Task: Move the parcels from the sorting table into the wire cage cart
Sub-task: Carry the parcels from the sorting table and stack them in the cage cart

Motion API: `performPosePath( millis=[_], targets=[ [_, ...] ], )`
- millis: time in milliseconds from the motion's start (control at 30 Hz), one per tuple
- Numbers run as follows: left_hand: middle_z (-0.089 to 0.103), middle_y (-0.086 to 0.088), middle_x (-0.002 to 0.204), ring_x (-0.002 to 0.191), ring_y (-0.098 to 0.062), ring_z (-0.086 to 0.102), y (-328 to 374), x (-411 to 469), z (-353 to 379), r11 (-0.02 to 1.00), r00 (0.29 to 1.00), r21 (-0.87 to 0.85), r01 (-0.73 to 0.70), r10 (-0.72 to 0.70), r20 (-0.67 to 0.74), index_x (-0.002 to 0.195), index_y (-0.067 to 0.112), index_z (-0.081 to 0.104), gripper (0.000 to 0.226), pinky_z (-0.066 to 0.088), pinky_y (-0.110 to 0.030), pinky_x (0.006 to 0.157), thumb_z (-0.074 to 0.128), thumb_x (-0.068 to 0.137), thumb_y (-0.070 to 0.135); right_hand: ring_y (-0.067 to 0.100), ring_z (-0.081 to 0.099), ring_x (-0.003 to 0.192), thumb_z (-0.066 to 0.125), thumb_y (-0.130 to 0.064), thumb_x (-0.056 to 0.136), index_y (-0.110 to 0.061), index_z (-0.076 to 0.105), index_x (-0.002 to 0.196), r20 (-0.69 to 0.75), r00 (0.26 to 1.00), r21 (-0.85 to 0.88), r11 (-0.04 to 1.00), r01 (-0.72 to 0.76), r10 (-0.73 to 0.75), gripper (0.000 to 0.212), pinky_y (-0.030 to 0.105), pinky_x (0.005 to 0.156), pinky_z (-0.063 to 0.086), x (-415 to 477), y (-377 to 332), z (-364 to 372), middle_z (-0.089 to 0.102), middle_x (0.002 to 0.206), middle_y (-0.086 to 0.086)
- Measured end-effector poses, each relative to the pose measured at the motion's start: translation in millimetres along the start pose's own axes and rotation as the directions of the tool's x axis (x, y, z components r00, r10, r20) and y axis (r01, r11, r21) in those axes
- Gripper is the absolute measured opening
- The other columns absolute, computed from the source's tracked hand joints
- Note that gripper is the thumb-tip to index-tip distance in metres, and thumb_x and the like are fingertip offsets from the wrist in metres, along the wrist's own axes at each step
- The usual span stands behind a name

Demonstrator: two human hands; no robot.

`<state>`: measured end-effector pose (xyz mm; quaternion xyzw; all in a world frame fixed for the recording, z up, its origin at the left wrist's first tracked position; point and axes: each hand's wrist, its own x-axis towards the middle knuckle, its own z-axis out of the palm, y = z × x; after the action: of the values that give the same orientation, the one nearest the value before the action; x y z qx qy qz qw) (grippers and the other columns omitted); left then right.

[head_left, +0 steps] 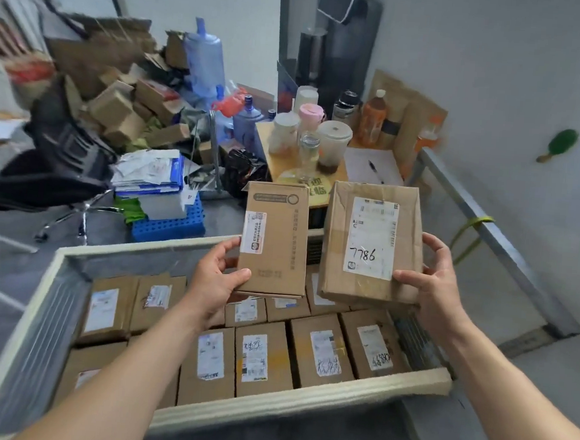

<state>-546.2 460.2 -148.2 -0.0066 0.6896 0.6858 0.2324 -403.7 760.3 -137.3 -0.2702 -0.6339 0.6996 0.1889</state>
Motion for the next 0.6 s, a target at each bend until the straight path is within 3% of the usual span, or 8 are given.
performPosePath(
  millis=[100, 167, 367, 600],
  targets=[
    [0.071, -0.009, 0.113, 0.096, -0.026, 0.074, -8, 1, -15, 1.0, 0.998, -0.021, 0.02, -0.022, -0.055, 0.124, 0.033, 0.056, 0.055, 0.061, -0.042, 0.073, 0.058, 0.092, -0.011, 0.03, 0.064, 0.11, 0.074, 0.001, 0.069, -0.041, 0.048, 0.129, 0.061, 0.997, -0.019, 0.999, -0.043, 0.044, 0.078, 0.047, 0.077, 0.057, 14, 12, 20, 0.062, 0.123, 0.009],
    [0.072, -0.008, 0.113, 0.098, -0.025, 0.073, -12, 4, -26, 1.0, 0.997, -0.011, 0.028, -0.029, -0.074, 0.126, 0.032, 0.054, 0.055, 0.061, -0.041, 0.078, 0.059, 0.091, -0.011, 0.027, 0.063, 0.112, 0.074, -0.007, 0.063, -0.041, 0.049, 0.129, 0.088, 0.995, -0.049, 0.998, -0.046, 0.05, 0.079, 0.05, 0.08, 0.059, 22, 17, 35, 0.061, 0.129, 0.007],
    [0.069, -0.01, 0.12, 0.108, -0.024, 0.07, -26, 34, -59, 0.999, 0.993, -0.027, 0.048, -0.05, -0.103, 0.136, 0.024, 0.051, 0.059, 0.057, -0.045, 0.094, 0.059, 0.091, -0.013, 0.025, 0.064, 0.112, 0.074, -0.008, 0.062, -0.037, 0.049, 0.132, 0.123, 0.989, -0.118, 0.99, -0.072, 0.087, 0.08, 0.055, 0.085, 0.059, 44, 36, 79, 0.062, 0.127, 0.001],
    [0.071, -0.004, 0.117, 0.105, -0.019, 0.07, -46, 73, -101, 0.995, 0.992, -0.015, 0.097, -0.098, -0.081, 0.135, 0.024, 0.053, 0.059, 0.059, -0.038, 0.086, 0.06, 0.09, -0.013, 0.022, 0.061, 0.114, 0.076, -0.011, 0.066, -0.034, 0.044, 0.137, 0.138, 0.98, -0.226, 0.968, -0.112, 0.146, 0.081, 0.046, 0.082, 0.058, 62, 57, 129, 0.06, 0.125, -0.005]
  ],
)
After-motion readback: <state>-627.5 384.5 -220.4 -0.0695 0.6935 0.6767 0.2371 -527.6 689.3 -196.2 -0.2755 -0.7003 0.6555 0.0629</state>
